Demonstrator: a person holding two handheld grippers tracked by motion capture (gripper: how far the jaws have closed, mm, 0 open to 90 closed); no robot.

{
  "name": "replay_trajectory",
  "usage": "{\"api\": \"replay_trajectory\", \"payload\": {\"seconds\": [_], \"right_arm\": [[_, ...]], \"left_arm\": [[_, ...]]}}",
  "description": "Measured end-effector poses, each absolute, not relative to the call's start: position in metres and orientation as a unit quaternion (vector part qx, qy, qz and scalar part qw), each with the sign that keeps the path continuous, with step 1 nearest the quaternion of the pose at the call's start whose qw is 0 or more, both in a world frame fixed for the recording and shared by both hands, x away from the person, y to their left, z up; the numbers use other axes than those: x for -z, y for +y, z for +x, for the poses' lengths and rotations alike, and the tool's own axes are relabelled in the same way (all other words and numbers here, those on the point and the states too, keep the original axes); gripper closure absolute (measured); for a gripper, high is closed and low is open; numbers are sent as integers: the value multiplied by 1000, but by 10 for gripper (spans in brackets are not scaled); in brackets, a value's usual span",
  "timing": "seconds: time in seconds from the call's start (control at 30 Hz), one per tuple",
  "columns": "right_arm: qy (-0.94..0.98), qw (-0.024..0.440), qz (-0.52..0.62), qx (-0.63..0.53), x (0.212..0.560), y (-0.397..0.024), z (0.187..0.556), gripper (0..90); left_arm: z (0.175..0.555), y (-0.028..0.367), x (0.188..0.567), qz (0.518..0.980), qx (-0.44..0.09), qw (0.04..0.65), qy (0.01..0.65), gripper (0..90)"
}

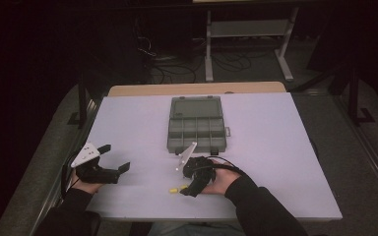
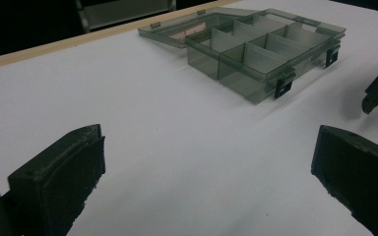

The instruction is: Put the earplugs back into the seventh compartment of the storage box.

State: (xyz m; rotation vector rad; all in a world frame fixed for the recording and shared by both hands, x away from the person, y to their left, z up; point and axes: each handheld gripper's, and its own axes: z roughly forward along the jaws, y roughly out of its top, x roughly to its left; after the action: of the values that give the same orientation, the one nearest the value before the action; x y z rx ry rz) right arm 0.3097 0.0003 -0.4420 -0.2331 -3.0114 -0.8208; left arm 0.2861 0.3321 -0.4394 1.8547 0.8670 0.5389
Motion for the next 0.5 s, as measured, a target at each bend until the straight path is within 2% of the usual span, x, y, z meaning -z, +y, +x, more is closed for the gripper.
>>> {"api": "replay_trajectory", "payload": {"seconds": [0.03, 0.07, 0.13, 0.33, 0.5], "right_arm": [[-962, 4, -74, 263, 442, 1, 309, 354], [-962, 7, -75, 263, 443, 1, 309, 404], [-962, 6, -73, 262, 443, 2, 308, 423], [-964, 10, -74, 255, 446, 4, 308, 586], [-966, 7, -72, 249, 448, 6, 306, 642]], "left_arm": [[286, 332, 439, 764, -222, 490, 357, 0], [286, 332, 439, 763, -222, 491, 357, 0], [286, 332, 439, 763, -222, 491, 357, 0], [286, 332, 439, 764, -222, 491, 357, 0], [286, 332, 439, 764, -221, 491, 356, 0]]}}
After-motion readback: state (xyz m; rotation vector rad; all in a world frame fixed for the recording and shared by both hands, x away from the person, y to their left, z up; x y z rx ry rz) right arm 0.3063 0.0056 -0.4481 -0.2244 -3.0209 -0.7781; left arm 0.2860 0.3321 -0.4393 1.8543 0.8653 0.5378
